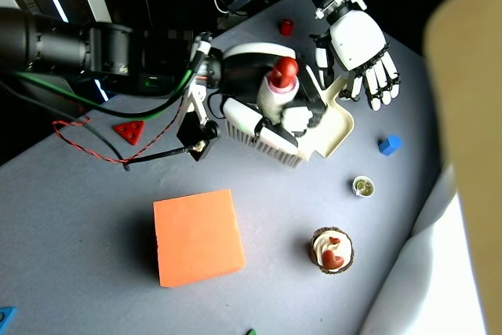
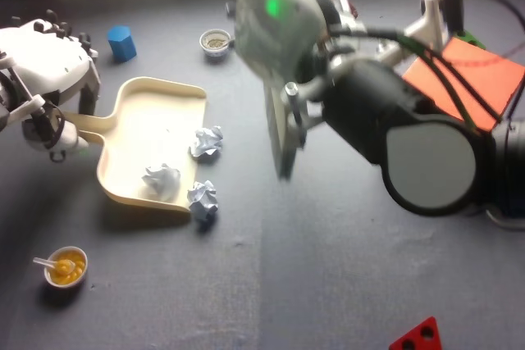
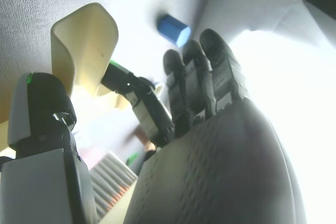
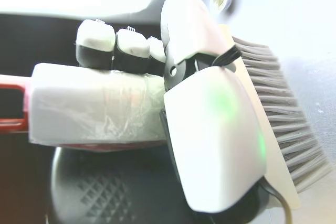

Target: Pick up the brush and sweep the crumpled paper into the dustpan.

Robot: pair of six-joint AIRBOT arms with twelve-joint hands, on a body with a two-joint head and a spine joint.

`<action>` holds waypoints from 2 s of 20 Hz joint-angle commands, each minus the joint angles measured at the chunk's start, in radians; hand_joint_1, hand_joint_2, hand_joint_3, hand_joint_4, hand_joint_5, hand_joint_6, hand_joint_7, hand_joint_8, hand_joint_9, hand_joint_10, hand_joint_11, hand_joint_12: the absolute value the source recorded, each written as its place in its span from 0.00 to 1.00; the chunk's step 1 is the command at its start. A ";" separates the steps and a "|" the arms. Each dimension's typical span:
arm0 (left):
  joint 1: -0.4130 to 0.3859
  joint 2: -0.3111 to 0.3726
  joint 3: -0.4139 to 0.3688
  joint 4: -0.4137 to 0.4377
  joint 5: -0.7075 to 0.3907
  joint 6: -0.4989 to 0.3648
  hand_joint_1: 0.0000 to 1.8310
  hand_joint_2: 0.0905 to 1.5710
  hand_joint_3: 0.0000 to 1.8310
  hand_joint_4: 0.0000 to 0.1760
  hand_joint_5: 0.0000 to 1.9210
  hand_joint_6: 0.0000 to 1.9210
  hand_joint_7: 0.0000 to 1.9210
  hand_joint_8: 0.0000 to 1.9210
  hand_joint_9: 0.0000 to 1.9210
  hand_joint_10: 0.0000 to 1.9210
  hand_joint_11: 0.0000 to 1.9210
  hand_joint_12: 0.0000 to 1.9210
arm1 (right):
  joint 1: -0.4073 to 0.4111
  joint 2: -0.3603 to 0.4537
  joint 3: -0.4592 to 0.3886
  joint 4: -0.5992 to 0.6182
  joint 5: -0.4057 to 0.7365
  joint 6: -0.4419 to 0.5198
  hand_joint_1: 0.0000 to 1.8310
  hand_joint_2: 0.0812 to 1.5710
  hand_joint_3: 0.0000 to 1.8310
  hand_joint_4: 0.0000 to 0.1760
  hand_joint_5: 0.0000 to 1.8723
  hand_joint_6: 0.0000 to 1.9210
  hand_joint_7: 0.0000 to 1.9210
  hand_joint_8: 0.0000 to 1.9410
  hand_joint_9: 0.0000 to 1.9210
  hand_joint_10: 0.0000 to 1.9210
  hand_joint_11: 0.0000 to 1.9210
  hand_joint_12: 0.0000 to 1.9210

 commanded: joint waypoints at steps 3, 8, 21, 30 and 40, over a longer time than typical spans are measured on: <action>-0.006 0.016 0.004 0.049 -0.067 -0.012 0.60 0.68 0.00 0.02 0.53 0.48 0.17 0.00 0.11 0.00 0.00 0.27 | 0.101 -0.021 -0.033 0.121 -0.151 -0.194 0.85 0.71 0.00 0.00 0.64 1.00 0.62 1.00 0.64 1.00 0.61 1.00; 0.005 0.020 0.001 0.097 -0.064 -0.084 0.60 0.68 0.00 0.00 0.54 0.46 0.19 0.00 0.13 0.00 0.00 0.29 | 0.123 -0.045 -0.062 0.243 -0.201 -0.306 0.83 0.70 0.00 0.00 0.66 1.00 0.62 1.00 0.66 1.00 0.70 1.00; 0.059 0.033 0.005 0.258 -0.079 -0.302 0.59 0.68 0.00 0.14 0.53 0.48 0.16 0.00 0.11 0.00 0.00 0.26 | 0.102 -0.061 -0.132 0.371 -0.336 -0.226 0.84 0.74 0.00 0.99 0.51 1.00 0.58 1.00 0.61 1.00 0.57 1.00; 0.074 0.059 -0.027 0.274 -0.096 -0.317 0.60 0.67 0.00 0.02 0.54 0.46 0.17 0.00 0.10 0.00 0.00 0.20 | 0.044 -0.083 -0.139 0.321 -0.297 -0.270 0.85 0.75 0.00 1.00 0.52 1.00 0.57 1.00 0.62 1.00 0.59 1.00; 0.074 0.069 -0.057 0.302 -0.121 -0.317 0.60 0.68 0.00 0.04 0.54 0.47 0.17 0.00 0.11 0.00 0.00 0.24 | -0.023 -0.173 -0.077 0.222 -0.297 -0.225 0.82 0.75 0.00 1.00 0.57 1.00 0.57 1.00 0.63 1.00 0.61 1.00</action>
